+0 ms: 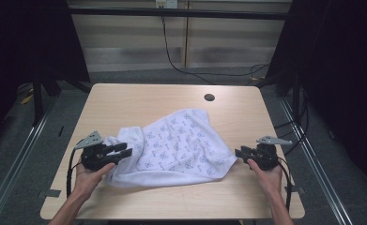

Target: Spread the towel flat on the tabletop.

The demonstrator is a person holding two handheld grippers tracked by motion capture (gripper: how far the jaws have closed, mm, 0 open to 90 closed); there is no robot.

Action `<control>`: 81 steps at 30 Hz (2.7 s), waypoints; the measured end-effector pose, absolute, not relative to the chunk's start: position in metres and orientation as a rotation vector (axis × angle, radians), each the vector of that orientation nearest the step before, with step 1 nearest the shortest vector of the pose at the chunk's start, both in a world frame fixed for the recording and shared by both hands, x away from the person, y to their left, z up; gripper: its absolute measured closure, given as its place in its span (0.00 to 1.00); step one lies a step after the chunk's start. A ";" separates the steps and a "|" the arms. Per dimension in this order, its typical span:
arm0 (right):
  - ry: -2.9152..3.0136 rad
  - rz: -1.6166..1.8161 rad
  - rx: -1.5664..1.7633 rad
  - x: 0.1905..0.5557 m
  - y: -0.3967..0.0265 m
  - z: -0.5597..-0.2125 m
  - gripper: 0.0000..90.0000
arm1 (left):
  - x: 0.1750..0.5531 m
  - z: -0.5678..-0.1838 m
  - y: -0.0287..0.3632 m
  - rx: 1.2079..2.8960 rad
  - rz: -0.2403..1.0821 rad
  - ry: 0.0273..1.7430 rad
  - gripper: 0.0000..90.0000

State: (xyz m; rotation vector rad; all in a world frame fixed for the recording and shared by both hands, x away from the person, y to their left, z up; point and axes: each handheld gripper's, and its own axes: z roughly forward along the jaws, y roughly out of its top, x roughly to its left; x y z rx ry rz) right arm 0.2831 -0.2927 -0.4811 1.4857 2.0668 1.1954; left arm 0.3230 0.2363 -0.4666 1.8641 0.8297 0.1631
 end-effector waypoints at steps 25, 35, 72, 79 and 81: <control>1.960 1.165 1.277 0.275 -0.290 -0.442 0.82 | 0.292 -0.495 0.249 2.036 0.128 0.870 0.66; 2.137 1.206 1.273 0.252 -0.275 -0.456 0.68 | 0.275 -0.493 0.260 2.008 0.084 0.866 0.65; 2.119 1.023 1.445 0.324 -0.290 -0.495 0.83 | 0.306 -0.480 0.273 1.877 0.127 0.922 0.60; 2.223 1.222 1.267 0.294 -0.230 -0.471 0.73 | 0.301 -0.487 0.268 1.894 0.046 0.879 0.54; 2.283 1.265 1.213 0.289 -0.205 -0.469 0.72 | 0.293 -0.484 0.261 1.899 0.024 0.838 0.54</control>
